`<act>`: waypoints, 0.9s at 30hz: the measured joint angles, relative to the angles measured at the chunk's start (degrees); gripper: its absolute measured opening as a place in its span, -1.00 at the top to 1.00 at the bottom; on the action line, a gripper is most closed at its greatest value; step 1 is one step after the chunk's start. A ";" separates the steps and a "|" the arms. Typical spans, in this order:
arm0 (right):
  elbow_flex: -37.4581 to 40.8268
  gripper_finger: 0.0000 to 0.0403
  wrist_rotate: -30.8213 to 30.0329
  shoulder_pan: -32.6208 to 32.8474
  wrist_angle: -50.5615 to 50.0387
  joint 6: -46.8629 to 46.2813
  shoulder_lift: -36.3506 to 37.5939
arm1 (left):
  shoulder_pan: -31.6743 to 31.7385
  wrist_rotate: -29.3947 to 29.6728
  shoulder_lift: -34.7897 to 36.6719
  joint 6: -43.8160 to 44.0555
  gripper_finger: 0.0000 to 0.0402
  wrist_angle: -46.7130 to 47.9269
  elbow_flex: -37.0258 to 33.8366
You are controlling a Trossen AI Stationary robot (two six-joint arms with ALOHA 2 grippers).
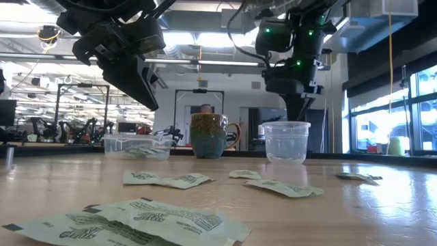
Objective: Pick and place Stevia / Truvia into bins
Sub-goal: Put the green stevia packet into the right transparent container
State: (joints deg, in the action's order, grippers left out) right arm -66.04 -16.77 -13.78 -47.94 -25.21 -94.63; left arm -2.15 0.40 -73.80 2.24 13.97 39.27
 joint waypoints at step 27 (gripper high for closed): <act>-7.26 0.55 3.56 10.54 -10.81 -7.59 0.02 | 0.00 0.00 0.00 0.00 0.73 0.01 0.00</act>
State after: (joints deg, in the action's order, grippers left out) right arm -73.30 -13.21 -3.24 -58.75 -32.80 -94.61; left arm -2.15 0.40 -73.80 2.24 13.98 39.27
